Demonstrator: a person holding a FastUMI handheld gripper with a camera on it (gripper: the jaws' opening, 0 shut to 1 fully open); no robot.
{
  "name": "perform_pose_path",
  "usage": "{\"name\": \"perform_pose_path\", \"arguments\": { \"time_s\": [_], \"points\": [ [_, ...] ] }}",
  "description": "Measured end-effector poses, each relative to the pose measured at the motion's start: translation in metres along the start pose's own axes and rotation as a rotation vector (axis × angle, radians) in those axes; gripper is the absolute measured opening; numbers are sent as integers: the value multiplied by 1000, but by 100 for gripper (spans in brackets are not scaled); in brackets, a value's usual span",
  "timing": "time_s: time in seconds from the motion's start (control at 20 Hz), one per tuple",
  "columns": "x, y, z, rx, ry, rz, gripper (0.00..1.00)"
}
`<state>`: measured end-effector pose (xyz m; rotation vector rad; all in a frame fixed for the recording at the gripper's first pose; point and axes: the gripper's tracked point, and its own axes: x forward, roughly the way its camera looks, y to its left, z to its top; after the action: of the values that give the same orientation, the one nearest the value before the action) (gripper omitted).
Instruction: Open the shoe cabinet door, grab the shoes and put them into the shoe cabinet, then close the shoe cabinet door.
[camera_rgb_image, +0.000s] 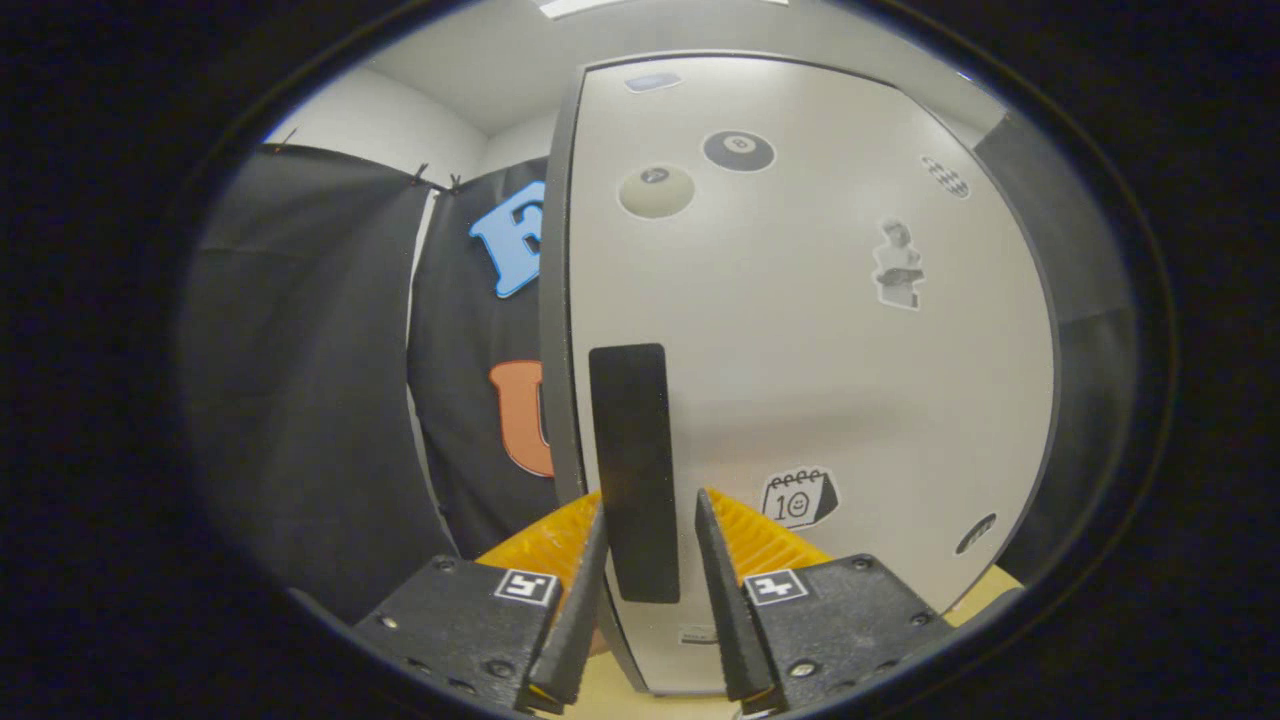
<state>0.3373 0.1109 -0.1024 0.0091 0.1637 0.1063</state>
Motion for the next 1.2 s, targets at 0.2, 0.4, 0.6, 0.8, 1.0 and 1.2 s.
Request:
{"name": "perform_pose_path", "arguments": {
  "time_s": [0.2,0.4,0.6,0.8,1.0,1.2],
  "points": [
    [1,1,1,-56,41,-55,39],
    [0,0,-1,-70,70,-58,33],
    [-5,-1,0,-51,78,-28,27],
    [-12,-2,-2,-42,99,-4,26],
    [-20,-4,-2,-52,102,29,26],
    [-26,-7,-2,-40,111,68,26]
  ]
}}
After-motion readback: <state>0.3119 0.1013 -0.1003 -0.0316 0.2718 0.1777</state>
